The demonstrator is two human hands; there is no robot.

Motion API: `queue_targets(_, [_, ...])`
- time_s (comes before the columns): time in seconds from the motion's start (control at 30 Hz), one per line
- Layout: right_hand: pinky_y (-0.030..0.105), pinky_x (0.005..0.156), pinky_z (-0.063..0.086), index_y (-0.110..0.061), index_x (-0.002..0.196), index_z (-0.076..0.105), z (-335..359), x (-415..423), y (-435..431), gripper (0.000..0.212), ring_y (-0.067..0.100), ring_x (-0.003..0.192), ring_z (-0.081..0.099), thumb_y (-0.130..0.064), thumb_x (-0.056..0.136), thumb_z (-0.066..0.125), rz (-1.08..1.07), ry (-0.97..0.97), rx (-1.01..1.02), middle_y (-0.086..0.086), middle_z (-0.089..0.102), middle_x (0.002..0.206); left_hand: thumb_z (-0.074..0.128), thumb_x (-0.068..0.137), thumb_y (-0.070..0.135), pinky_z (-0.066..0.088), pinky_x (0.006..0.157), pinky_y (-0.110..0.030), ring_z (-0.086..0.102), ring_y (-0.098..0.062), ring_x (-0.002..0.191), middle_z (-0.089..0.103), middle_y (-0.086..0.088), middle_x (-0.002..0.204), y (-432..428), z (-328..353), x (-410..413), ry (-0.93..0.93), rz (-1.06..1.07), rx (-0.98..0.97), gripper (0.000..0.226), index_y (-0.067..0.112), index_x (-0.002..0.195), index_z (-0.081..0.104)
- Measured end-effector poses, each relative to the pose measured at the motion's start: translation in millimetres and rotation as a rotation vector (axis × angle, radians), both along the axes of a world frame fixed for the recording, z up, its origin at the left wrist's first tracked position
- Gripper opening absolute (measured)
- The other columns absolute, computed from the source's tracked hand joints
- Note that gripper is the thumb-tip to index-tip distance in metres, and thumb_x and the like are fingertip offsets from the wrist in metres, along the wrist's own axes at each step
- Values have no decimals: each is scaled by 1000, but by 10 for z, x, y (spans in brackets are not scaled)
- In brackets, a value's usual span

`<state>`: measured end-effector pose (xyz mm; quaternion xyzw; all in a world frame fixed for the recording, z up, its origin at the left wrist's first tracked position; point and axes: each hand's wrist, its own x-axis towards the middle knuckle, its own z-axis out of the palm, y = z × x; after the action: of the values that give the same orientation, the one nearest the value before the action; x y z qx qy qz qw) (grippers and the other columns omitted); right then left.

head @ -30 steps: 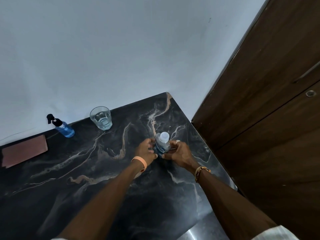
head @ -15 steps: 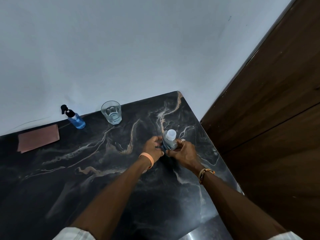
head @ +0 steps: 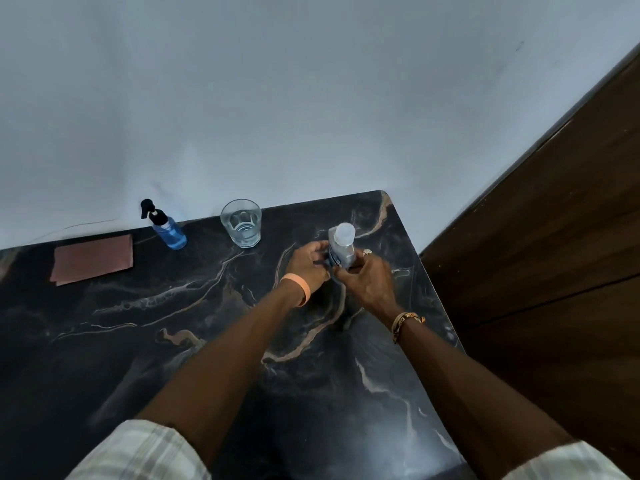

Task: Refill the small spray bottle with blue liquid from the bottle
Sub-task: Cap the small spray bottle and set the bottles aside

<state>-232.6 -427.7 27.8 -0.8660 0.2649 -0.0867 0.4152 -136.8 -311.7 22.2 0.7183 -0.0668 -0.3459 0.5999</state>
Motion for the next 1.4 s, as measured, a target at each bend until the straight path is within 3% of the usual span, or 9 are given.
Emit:
queue_targets(0.23, [6,57,48,-31,96,65,91,643,-209,22,-10,68,62,-30,79,79,43,-30,-12,-22,62,76,65,71,-20,56,80,-30,64,-20,98,66,-13,117,-211,128,507,-17,64,-54,57,4,122,58])
queue_targets(0.3, [3,56,46,-27,99,69,90,815,-265,23,-12,67,60,-31,79,79,54,-23,-26,-21,62,77,66,70,-20,54,88,-35,64,-25,105,66,-15,117,-260,148,635,-22,69,-50,58,3,123,57])
queue_targets(0.47, [-4,51,38,-19,102,73,37,1152,-349,28,-22,60,54,-29,76,80,46,-37,-45,-17,64,80,69,69,-19,54,90,-37,64,-25,104,66,-16,118,-330,178,879,-25,75,-45,61,3,125,57])
queue_targets(0.67, [15,65,52,-19,101,72,-12,1390,-398,29,3,72,66,-31,76,79,43,0,-66,-7,74,87,64,72,-20,54,91,-41,64,-26,105,65,-16,119,-401,134,1056,6,130,-44,61,4,127,55])
queue_targets(0.8, [28,73,59,-19,101,72,-87,1446,-405,29,9,76,70,-31,75,77,41,11,-70,-5,76,88,61,74,-20,51,95,-48,62,-30,110,64,-16,123,-430,30,1101,38,148,-25,64,4,132,51])
queue_targets(1.0, [25,72,59,-17,106,72,-153,1466,-409,32,8,76,69,-30,77,78,27,22,-63,-4,76,91,61,71,-21,53,93,-47,63,-26,109,65,-10,121,-474,-72,1122,23,121,23,69,10,132,53])
queue_targets(1.13, [13,66,49,-18,105,71,-196,1439,-413,31,7,74,66,-28,77,79,19,20,-58,-3,75,92,61,73,-20,52,94,-48,62,-25,112,63,-10,125,-474,-114,1091,15,108,36,70,10,135,51])
queue_targets(1.4, [30,80,59,-15,112,67,-220,1404,-398,36,12,84,68,-26,80,78,33,15,-29,1,74,101,61,73,-18,52,95,-45,59,-24,115,61,-7,129,-442,-89,1030,-78,65,63,70,11,135,48])
